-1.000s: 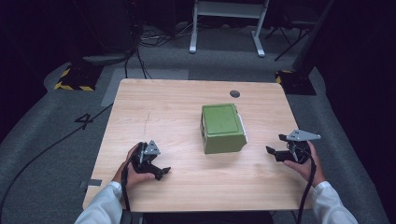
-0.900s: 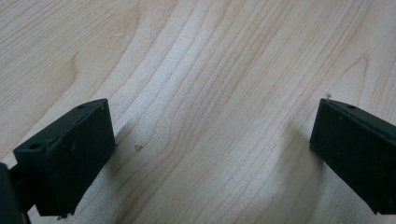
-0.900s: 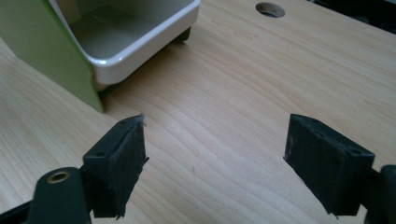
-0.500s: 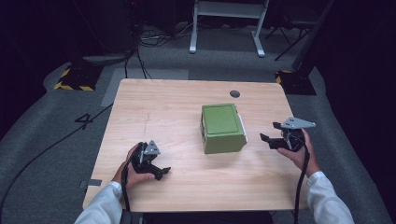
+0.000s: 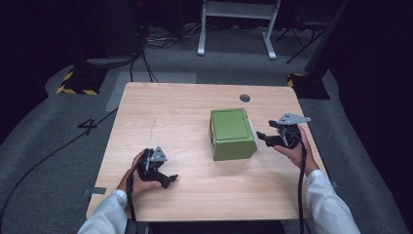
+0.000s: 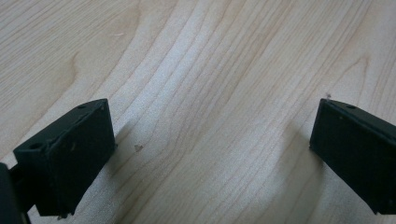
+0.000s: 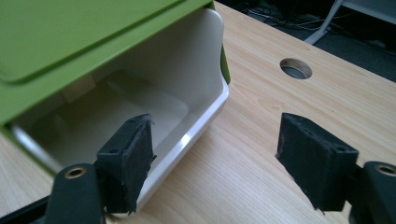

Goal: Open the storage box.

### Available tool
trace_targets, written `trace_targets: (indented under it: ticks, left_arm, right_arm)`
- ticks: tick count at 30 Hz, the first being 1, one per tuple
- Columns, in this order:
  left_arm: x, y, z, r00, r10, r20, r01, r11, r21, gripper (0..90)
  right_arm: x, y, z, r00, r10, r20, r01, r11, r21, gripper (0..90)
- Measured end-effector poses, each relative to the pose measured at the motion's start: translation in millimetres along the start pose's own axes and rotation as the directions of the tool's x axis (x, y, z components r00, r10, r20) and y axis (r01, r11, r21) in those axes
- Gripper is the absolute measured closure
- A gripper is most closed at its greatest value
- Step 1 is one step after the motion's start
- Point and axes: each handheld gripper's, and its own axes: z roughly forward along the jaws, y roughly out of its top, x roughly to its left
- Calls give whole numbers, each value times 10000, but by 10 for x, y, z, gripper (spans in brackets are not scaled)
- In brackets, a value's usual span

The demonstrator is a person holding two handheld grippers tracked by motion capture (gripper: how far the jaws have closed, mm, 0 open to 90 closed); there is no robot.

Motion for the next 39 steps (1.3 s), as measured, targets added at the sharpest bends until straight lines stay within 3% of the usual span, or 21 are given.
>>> trace_targets:
  ticks: [12,18,26,31,39]
  left_arm:
    - [0,0,0,10000,2,4,-2,10000,-4,2]
    - [0,0,0,10000,-1,5,1,10000,1,2]
    - [0,0,0,10000,-2,4,2,10000,-1,2]
    - [0,0,0,10000,0,1,0,10000,0,2]
    - [-2,-3,-3,10000,-12,-5,12,10000,8,3]
  right_arm:
    - [30,28,238,9995,75,-295,-60,9988,484,278]
    - [20,-45,333,9995,-36,-318,64,9958,908,350]
    - [-7,-100,364,9983,253,-517,-204,9953,946,392]
    - [11,-110,393,9962,259,-837,-165,9936,1114,454]
    - [-23,-144,378,9943,438,-976,-317,9920,1226,555]
